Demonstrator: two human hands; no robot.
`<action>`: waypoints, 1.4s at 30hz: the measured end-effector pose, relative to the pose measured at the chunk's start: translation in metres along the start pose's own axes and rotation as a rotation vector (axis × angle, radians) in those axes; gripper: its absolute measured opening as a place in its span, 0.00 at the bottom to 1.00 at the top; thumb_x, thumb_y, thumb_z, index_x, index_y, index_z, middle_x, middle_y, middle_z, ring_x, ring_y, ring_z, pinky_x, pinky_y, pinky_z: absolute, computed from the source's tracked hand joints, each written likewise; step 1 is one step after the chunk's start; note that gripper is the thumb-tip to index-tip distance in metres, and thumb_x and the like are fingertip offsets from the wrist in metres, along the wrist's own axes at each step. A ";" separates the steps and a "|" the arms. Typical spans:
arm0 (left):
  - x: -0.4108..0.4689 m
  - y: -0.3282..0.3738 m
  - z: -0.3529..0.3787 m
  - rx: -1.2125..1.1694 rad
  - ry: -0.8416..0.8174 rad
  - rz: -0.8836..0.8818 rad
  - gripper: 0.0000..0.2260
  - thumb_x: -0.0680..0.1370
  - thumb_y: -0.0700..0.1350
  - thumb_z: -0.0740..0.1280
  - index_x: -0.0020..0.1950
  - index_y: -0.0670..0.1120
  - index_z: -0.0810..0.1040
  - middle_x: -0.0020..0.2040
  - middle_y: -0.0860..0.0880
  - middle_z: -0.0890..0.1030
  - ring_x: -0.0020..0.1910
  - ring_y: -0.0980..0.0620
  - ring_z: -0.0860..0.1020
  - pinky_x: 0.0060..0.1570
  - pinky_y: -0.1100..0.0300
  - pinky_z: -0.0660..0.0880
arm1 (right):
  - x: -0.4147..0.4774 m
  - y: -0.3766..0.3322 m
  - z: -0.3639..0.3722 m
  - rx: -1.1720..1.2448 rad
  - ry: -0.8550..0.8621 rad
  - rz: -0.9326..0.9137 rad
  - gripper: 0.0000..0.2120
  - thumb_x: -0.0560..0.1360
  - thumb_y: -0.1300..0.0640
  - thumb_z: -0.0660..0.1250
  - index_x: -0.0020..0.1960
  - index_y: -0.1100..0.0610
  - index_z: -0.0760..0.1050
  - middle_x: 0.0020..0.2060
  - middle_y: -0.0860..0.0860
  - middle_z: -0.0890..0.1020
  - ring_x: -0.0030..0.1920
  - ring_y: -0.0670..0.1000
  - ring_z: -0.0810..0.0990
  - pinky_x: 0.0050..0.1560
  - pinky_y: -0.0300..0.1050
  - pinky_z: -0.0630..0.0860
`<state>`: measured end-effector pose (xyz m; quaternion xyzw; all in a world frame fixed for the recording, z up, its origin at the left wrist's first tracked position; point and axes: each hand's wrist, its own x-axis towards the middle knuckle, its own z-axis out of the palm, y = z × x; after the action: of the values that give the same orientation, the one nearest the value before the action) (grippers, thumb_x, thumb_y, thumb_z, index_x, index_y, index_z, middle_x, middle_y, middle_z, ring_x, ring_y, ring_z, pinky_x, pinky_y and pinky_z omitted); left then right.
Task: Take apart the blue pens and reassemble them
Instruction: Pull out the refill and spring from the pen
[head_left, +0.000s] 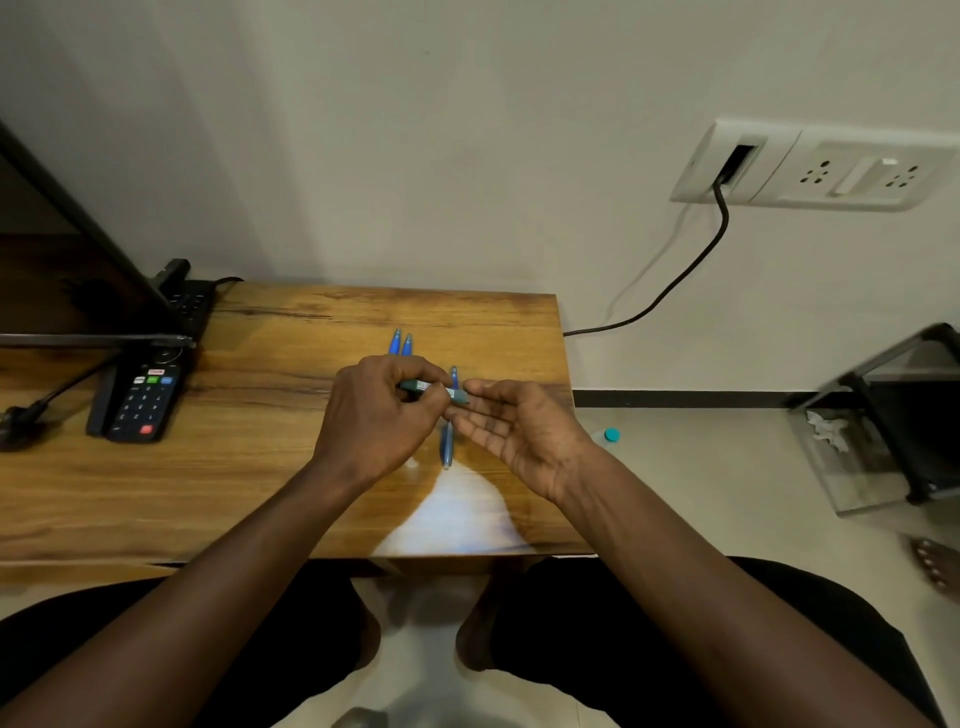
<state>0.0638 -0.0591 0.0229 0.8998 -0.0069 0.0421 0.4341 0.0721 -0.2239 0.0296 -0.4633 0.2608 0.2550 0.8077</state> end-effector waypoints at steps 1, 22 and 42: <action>0.000 0.000 0.000 0.003 0.000 0.000 0.07 0.78 0.43 0.72 0.53 0.51 0.89 0.34 0.65 0.80 0.33 0.70 0.79 0.33 0.73 0.68 | 0.000 0.000 0.000 0.002 0.001 -0.001 0.11 0.82 0.65 0.60 0.59 0.67 0.78 0.56 0.65 0.84 0.50 0.58 0.86 0.57 0.49 0.82; 0.001 -0.017 -0.002 -0.291 -0.088 -0.280 0.07 0.81 0.40 0.70 0.54 0.49 0.87 0.45 0.51 0.86 0.40 0.54 0.83 0.41 0.60 0.79 | -0.004 -0.006 0.001 -0.025 0.022 -0.073 0.12 0.78 0.74 0.65 0.61 0.69 0.77 0.53 0.68 0.85 0.52 0.61 0.87 0.51 0.48 0.85; -0.005 -0.012 0.006 -0.591 -0.070 -0.419 0.07 0.82 0.40 0.69 0.52 0.46 0.87 0.40 0.47 0.84 0.37 0.54 0.81 0.45 0.56 0.83 | -0.004 0.001 0.007 -0.110 0.095 -0.329 0.06 0.77 0.66 0.72 0.54 0.67 0.81 0.48 0.64 0.87 0.45 0.56 0.88 0.52 0.49 0.85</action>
<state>0.0597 -0.0565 0.0092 0.7183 0.1511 -0.0823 0.6741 0.0699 -0.2182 0.0350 -0.5546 0.2050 0.1112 0.7988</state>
